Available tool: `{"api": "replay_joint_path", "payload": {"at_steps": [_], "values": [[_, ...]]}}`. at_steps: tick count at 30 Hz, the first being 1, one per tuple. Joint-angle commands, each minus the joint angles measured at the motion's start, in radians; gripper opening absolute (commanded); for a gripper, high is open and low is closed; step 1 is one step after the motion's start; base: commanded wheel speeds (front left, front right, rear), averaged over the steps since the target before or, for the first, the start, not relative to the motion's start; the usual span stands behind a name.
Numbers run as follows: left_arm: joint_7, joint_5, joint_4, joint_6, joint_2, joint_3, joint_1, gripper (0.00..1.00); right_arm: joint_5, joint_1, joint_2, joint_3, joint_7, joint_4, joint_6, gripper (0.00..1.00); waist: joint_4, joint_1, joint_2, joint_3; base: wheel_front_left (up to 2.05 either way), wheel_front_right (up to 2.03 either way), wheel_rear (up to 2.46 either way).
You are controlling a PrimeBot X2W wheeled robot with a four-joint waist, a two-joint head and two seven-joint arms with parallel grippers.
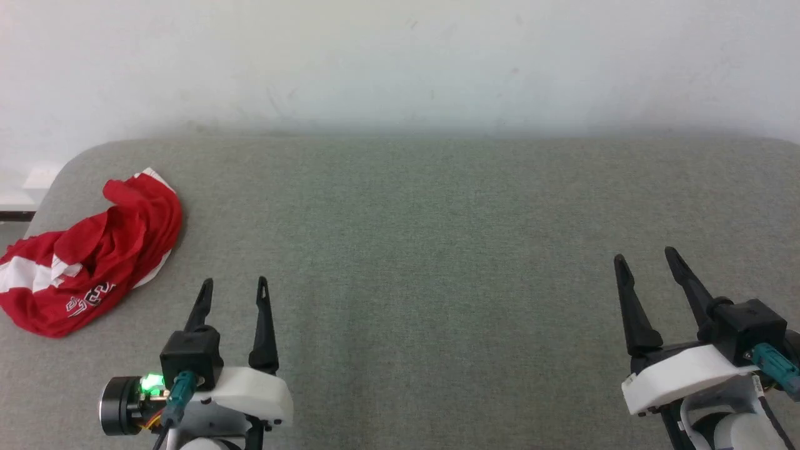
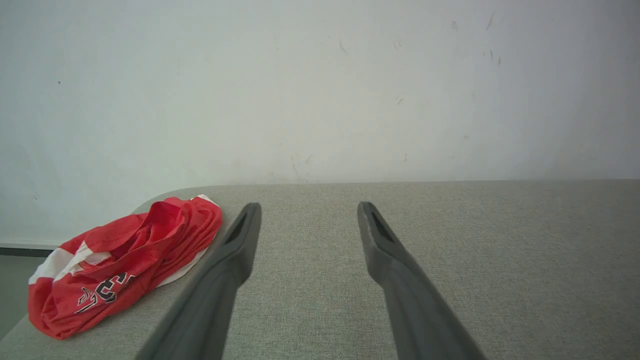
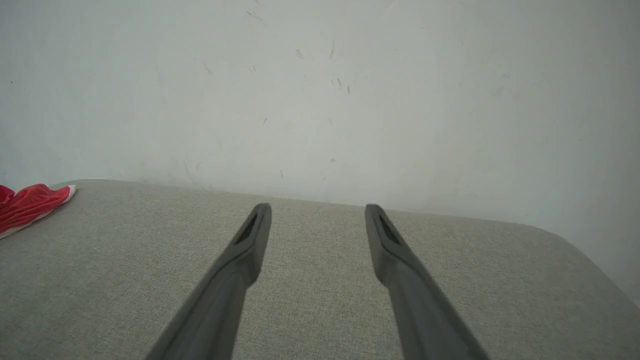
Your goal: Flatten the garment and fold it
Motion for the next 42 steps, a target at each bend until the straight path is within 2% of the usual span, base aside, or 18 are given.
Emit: {"api": "replay_joint_path", "payload": {"at_steps": [1, 34, 42], "values": [[-0.01, 0.002, -0.009, 0.014, 0.007, -0.005, -0.014, 1.0, 0.01, 0.013, 0.002, -0.004, -0.011, -0.01, -0.001, 1.0, 0.018, 0.0, 0.0, 0.005, 0.0, 0.0, 0.0], [-0.077, -0.005, -0.04, 0.119, 0.03, 0.03, -0.045, 1.0, 0.021, 0.015, 0.003, -0.004, -0.077, -0.042, -0.001, 1.0, 0.229, 0.0, 0.0, 0.074, 0.0, 0.0, 0.0], [-0.094, -0.014, -0.037, 0.134, 0.071, 0.091, -0.082, 1.0, 0.019, 0.009, 0.003, -0.005, -0.094, -0.054, -0.001, 1.0, 0.257, 0.0, 0.0, 0.103, 0.0, 0.0, 0.0]]}}
